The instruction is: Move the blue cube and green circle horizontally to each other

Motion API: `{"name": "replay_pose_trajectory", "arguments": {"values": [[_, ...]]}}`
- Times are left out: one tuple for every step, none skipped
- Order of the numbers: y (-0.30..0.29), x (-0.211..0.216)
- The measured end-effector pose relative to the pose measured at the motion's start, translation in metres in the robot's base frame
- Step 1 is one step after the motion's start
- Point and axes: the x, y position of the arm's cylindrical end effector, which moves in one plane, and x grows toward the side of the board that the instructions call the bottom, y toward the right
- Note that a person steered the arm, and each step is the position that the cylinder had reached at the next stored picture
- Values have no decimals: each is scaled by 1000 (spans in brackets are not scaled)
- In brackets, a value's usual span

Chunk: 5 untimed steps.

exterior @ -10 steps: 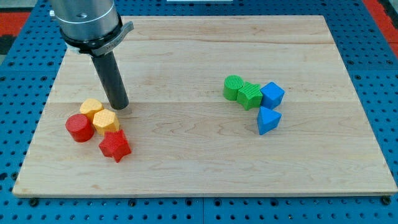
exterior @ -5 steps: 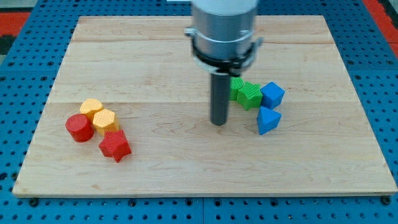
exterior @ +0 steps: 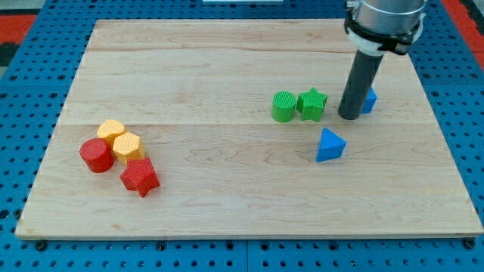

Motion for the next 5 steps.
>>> {"name": "replay_pose_trajectory", "arguments": {"values": [[-33,25],[-75,16],[-89,0],[-102,6],[-113,6]]}}
